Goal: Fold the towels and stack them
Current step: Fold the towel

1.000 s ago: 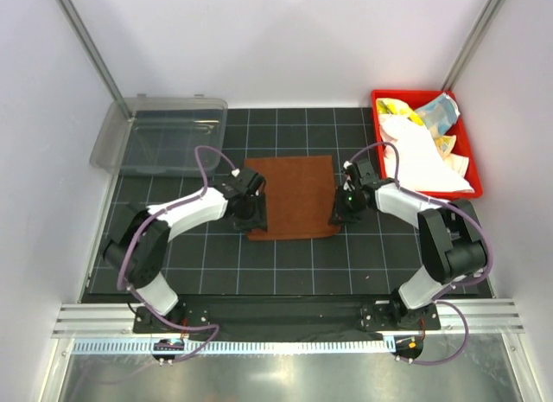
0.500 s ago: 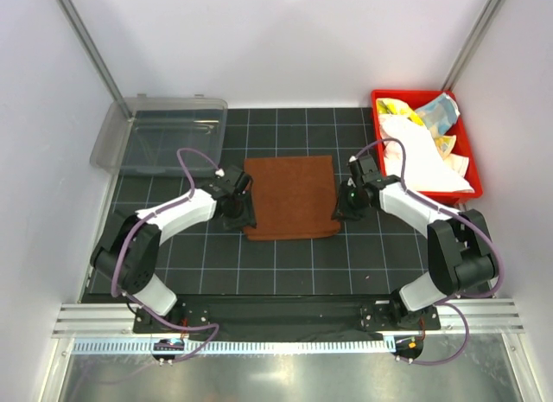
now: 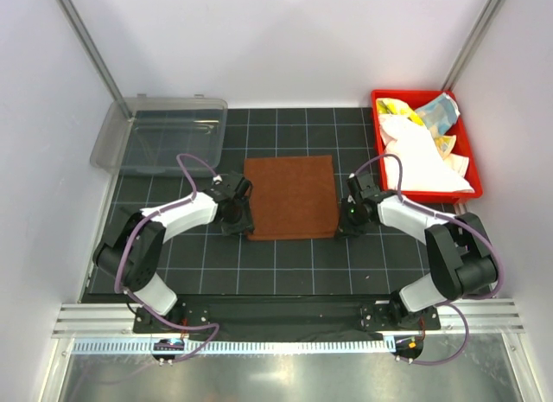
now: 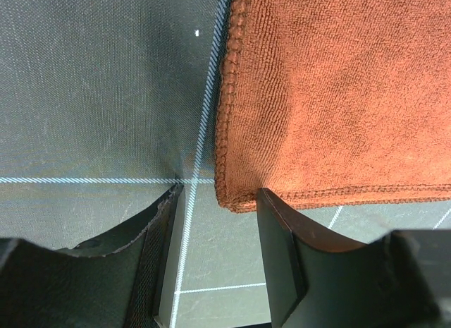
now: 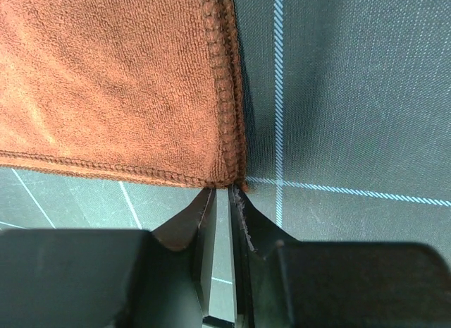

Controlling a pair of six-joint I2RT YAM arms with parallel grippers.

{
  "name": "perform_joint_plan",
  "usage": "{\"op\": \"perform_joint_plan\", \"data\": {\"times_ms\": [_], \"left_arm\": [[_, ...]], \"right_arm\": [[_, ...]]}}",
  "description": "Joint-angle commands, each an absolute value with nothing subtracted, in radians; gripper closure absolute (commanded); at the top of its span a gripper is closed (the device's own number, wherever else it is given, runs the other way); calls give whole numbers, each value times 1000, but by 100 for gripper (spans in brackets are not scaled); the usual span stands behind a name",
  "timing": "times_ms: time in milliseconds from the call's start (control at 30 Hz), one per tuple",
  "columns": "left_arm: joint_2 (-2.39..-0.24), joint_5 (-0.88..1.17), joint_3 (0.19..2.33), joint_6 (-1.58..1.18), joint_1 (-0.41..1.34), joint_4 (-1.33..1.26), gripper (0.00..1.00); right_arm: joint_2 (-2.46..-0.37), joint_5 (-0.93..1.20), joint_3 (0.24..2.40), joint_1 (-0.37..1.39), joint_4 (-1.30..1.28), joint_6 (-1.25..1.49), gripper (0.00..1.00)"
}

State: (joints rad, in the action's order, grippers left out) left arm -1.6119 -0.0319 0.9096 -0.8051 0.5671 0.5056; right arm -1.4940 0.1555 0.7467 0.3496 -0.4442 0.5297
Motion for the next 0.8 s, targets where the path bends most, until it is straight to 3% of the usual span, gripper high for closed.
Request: {"op": "perform_joint_plan", "data": {"times_ms": [0,367,500,767], "left_arm": [[-1583,-78,902,-810,568,494,51],[-1496,-89,925,-805,560,526,47],[-1514,-32,897,-822,546,470,48],[-1574,32,862,-857,541,397,52]], "right_arm": [[-1479,100,723,353,-416,537,80],[-1382,104,808,354,-511,575,75],[-1411,95,827,353,-499,584,71],[-1493,81,851,353,-468,591,71]]}}
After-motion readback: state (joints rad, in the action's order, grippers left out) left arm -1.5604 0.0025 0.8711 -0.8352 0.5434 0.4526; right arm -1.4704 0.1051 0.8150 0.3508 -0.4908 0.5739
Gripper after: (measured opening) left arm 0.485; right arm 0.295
